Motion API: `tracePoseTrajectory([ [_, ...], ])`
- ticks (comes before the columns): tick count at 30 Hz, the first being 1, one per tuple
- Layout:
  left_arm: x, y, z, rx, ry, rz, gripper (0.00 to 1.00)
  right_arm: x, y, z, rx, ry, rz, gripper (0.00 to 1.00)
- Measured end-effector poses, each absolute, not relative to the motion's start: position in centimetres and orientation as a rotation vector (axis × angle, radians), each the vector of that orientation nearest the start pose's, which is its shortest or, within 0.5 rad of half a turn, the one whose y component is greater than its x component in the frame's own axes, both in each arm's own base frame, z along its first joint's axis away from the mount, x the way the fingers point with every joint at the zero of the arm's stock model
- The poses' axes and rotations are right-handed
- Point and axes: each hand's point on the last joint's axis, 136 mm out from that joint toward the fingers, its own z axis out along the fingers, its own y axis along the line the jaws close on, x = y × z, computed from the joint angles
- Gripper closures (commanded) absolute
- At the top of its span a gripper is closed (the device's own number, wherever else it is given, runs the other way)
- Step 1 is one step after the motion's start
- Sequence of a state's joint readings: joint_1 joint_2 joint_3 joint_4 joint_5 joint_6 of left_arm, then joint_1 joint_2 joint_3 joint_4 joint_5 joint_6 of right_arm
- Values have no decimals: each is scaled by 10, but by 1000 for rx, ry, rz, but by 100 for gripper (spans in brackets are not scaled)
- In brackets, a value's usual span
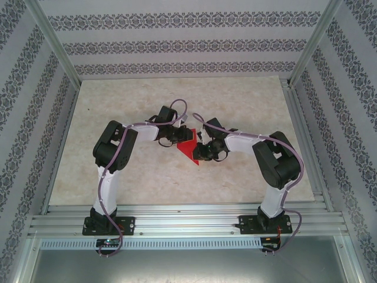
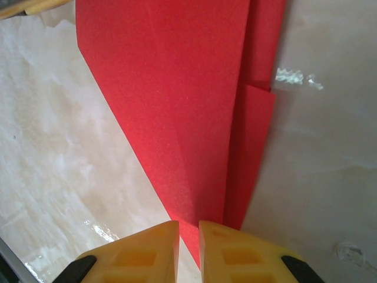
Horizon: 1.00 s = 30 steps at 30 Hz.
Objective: Fold a paper plane with a square sheet of paper (fold left side to right side)
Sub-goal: Fourth fold the wing at the center of the table.
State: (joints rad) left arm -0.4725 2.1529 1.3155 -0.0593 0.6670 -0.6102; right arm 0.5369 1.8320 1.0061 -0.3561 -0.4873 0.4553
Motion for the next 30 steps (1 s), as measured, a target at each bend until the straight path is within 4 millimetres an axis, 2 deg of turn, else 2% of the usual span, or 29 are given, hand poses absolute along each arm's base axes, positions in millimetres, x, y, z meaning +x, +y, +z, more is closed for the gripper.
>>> tracePoseTrajectory([
  [4, 401, -324, 29, 137, 2639, -1251, 80, 291, 268, 26, -247, 2867, 921, 85],
  [10, 401, -324, 29, 136, 2639, -1250, 81, 296, 276, 45, -239, 2790, 987, 89],
  [13, 401, -324, 29, 136, 2639, -1249, 81, 294, 280, 41, -245, 2791, 1003, 90],
  [20, 401, -324, 28, 135, 2641, -1249, 81, 283, 280, 13, -225, 2873, 980, 90],
  [30, 401, -324, 27, 135, 2641, -1248, 81, 283, 277, 11, -232, 2873, 961, 91],
])
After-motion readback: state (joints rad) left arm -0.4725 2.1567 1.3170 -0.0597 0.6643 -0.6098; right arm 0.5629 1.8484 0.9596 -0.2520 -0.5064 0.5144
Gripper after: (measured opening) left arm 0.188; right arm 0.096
